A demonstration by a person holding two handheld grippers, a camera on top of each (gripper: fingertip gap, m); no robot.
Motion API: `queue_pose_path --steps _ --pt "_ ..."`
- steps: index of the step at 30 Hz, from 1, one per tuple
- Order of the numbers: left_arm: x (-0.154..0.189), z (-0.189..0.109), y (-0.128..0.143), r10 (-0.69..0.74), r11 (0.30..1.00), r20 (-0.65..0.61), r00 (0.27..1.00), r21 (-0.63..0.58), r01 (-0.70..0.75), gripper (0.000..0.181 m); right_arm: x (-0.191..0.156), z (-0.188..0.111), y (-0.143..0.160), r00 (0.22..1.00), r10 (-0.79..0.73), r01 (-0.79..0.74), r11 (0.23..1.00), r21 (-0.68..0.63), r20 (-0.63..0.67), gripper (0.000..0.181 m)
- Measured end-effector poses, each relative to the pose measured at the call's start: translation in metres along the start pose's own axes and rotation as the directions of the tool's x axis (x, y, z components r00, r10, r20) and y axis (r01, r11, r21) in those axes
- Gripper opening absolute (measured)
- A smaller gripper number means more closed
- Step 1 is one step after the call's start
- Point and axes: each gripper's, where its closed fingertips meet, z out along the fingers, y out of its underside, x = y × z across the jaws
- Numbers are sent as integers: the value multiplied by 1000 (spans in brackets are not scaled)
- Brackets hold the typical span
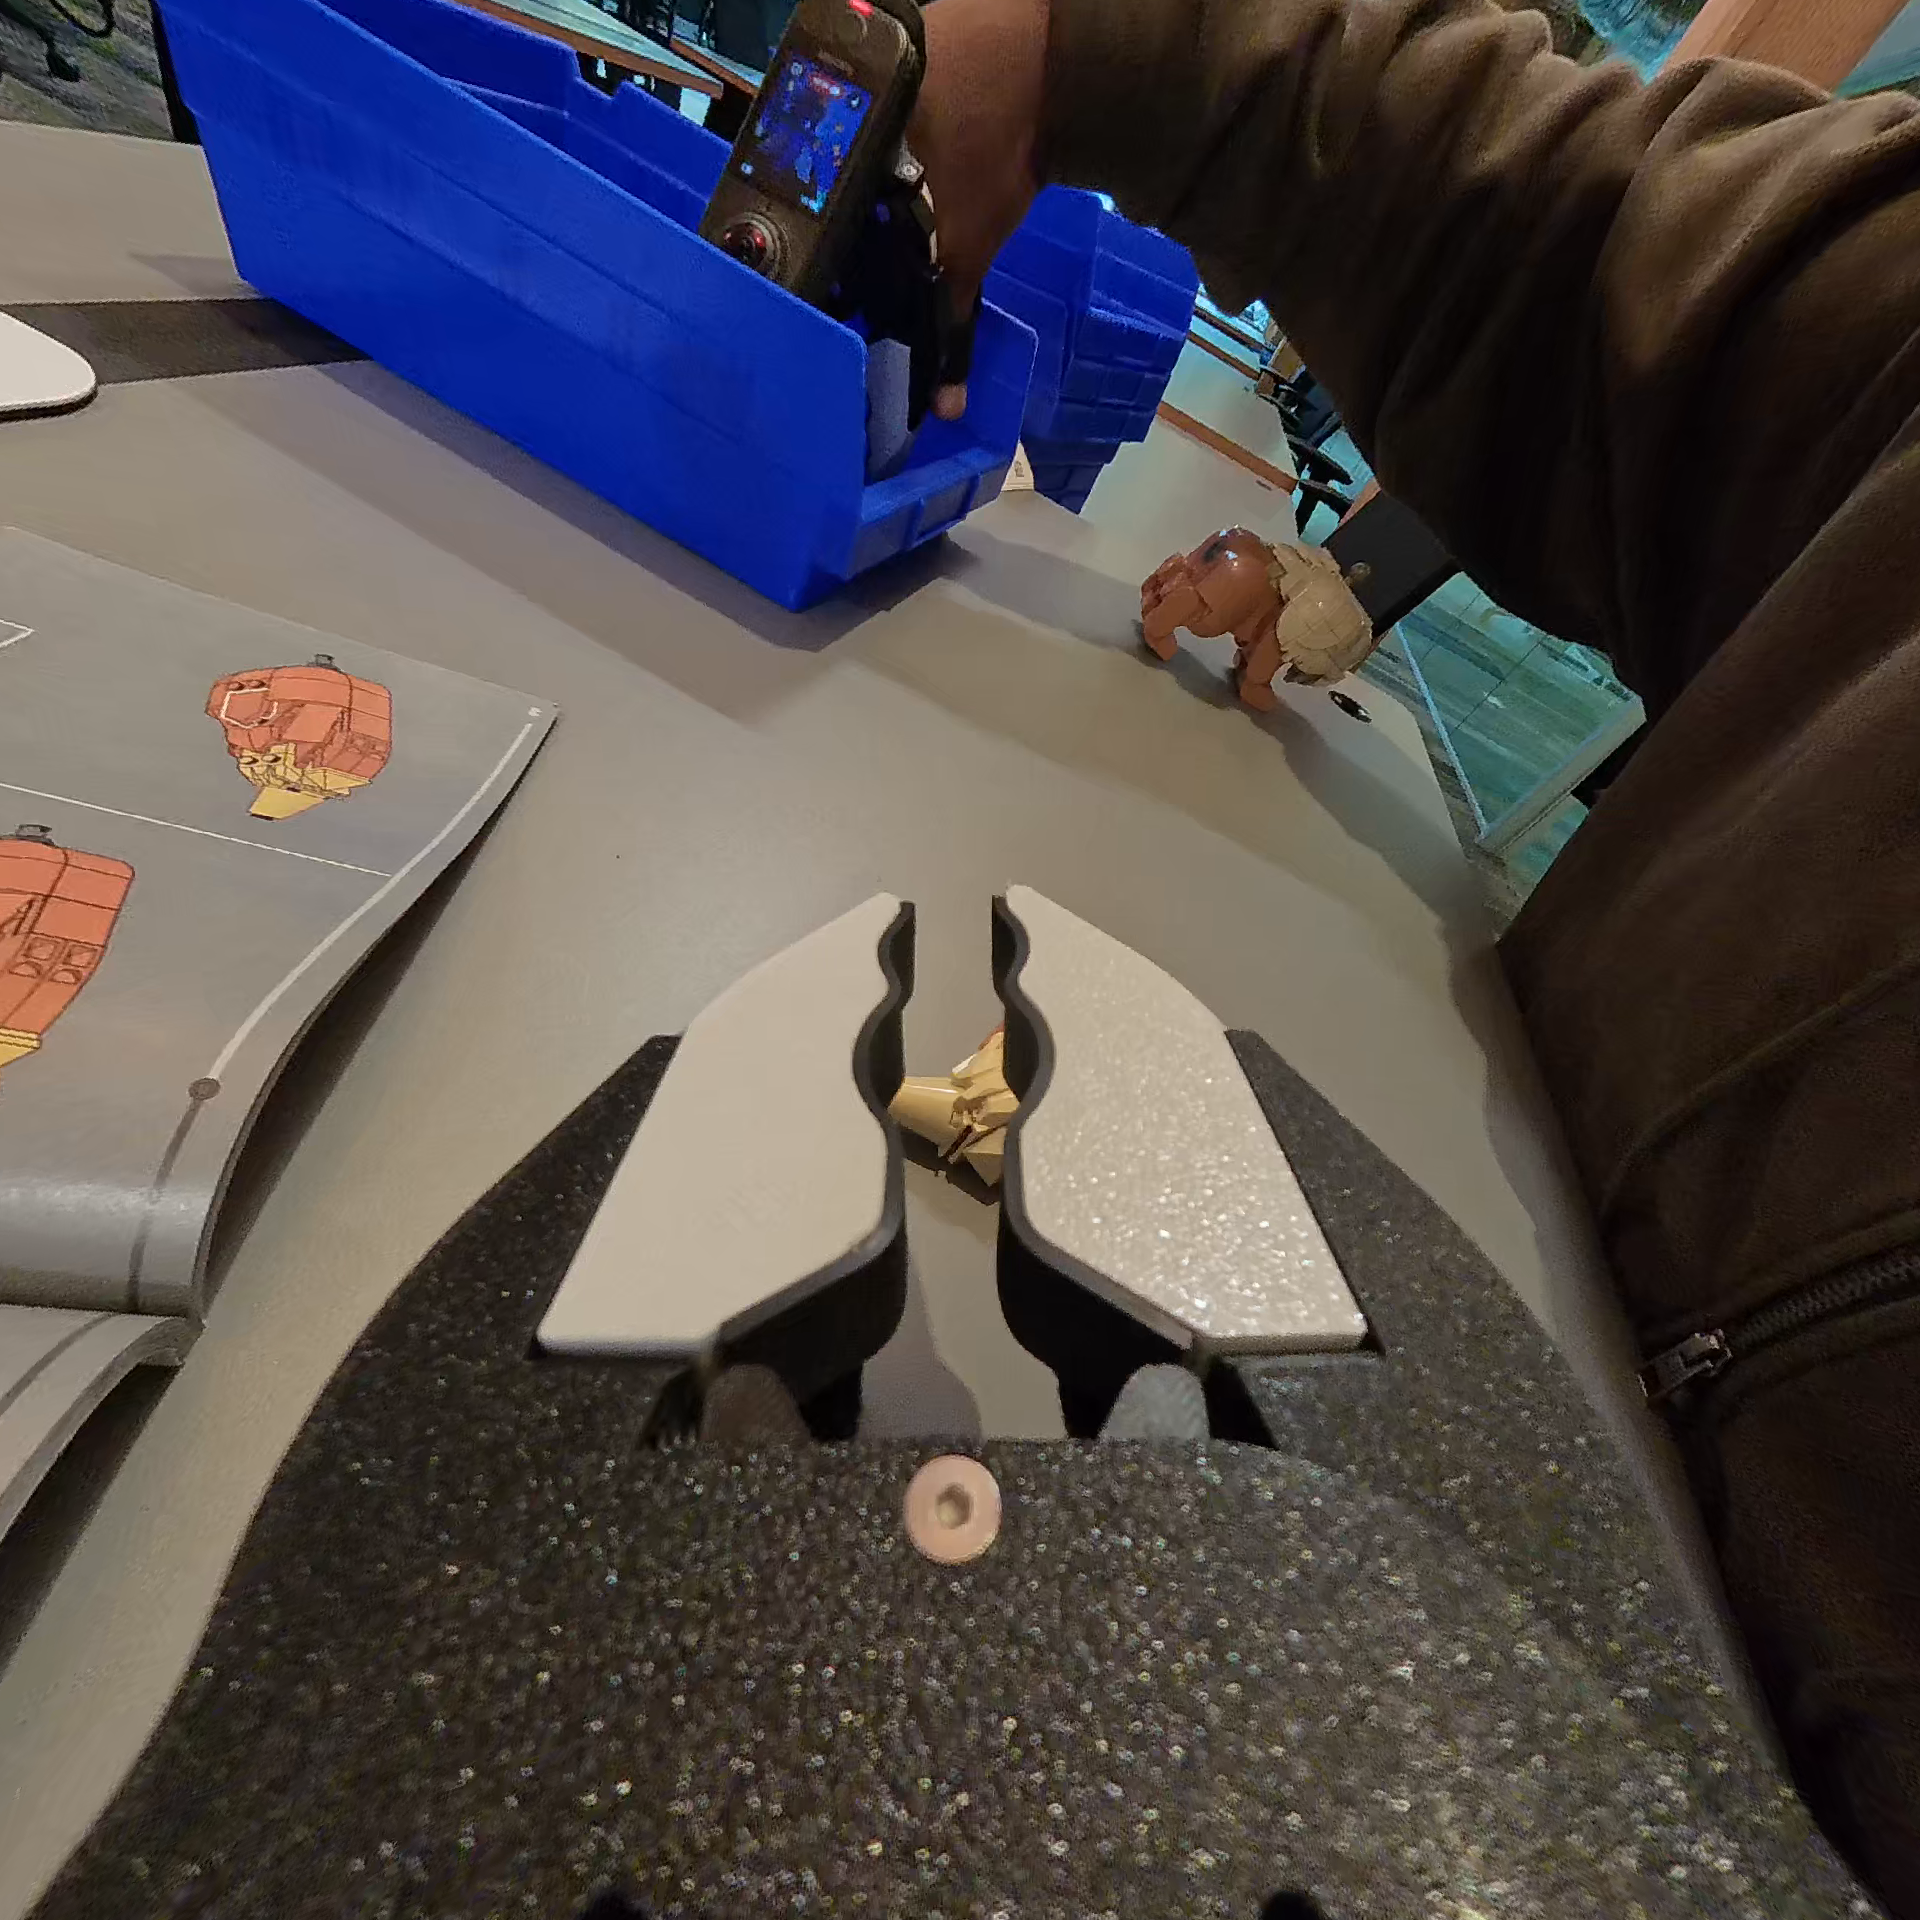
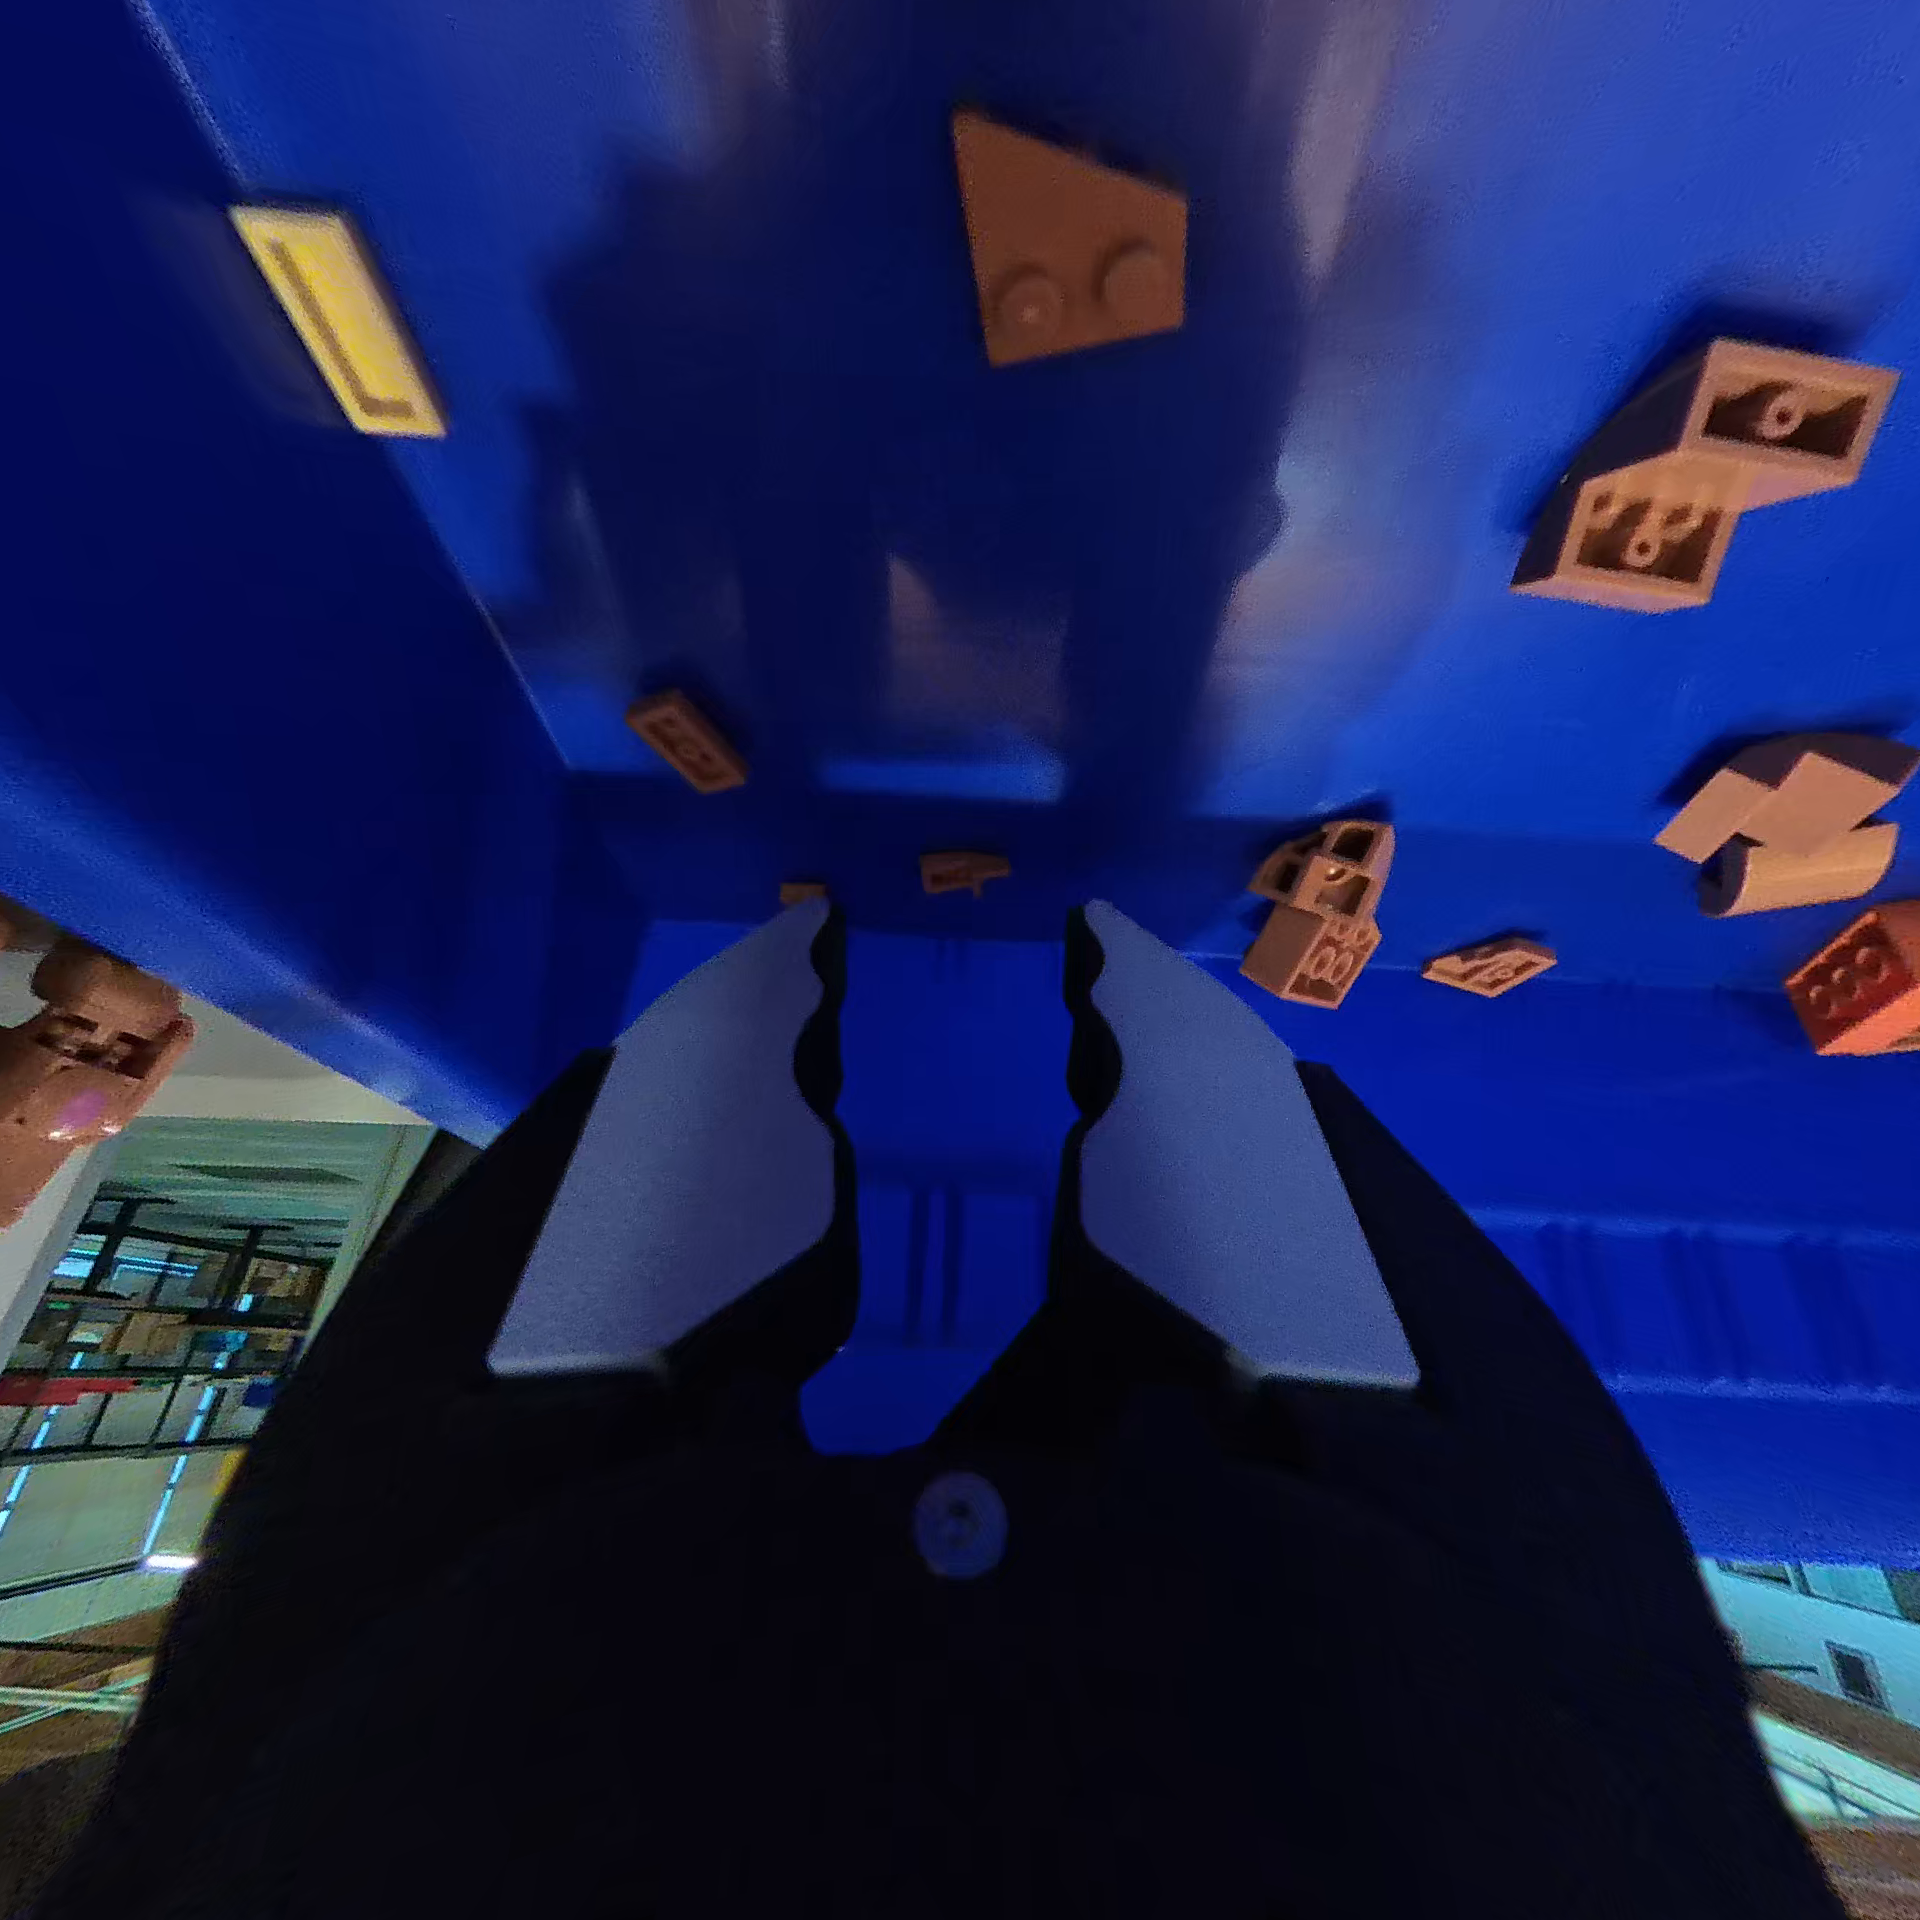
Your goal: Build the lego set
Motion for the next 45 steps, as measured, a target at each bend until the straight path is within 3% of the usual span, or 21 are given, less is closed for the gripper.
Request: queue_pose_path --steps 5,12,16,18,21,37,45 --pt "0 0 0 -3 1000 -1 1000 2 3 14 1 2 -3 1000 8 -8 1000 -3 11 37" --pt "0 0 0 -1 1000 2 1000 0 1 14 2 2 -5 1000 5 -5 1000 16 10 12" --pt "0 0 1 3 1000 4 1000 -5 -3 14 1 2 -6 1000 16 -16 999 33 0 13" --pt "1 0 1 4 1000 4 1000 -7 -4 14 4 2 -4 999 27 -26 999 38 -26 28" --pt "1 1 1 5 1000 4 1000 -8 -5 14 3 2 -3 999 37 -35 998 42 -32 30" --pt "1 2 2 7 1000 4 1000 -18 -7 14 3 4 -5 999 -6 8 999 47 -40 11" --pt "2 1 1 13 1000 7 1000 -13 -13 14 -1 -10 -5 996 47 -36 988 147 -74 11"
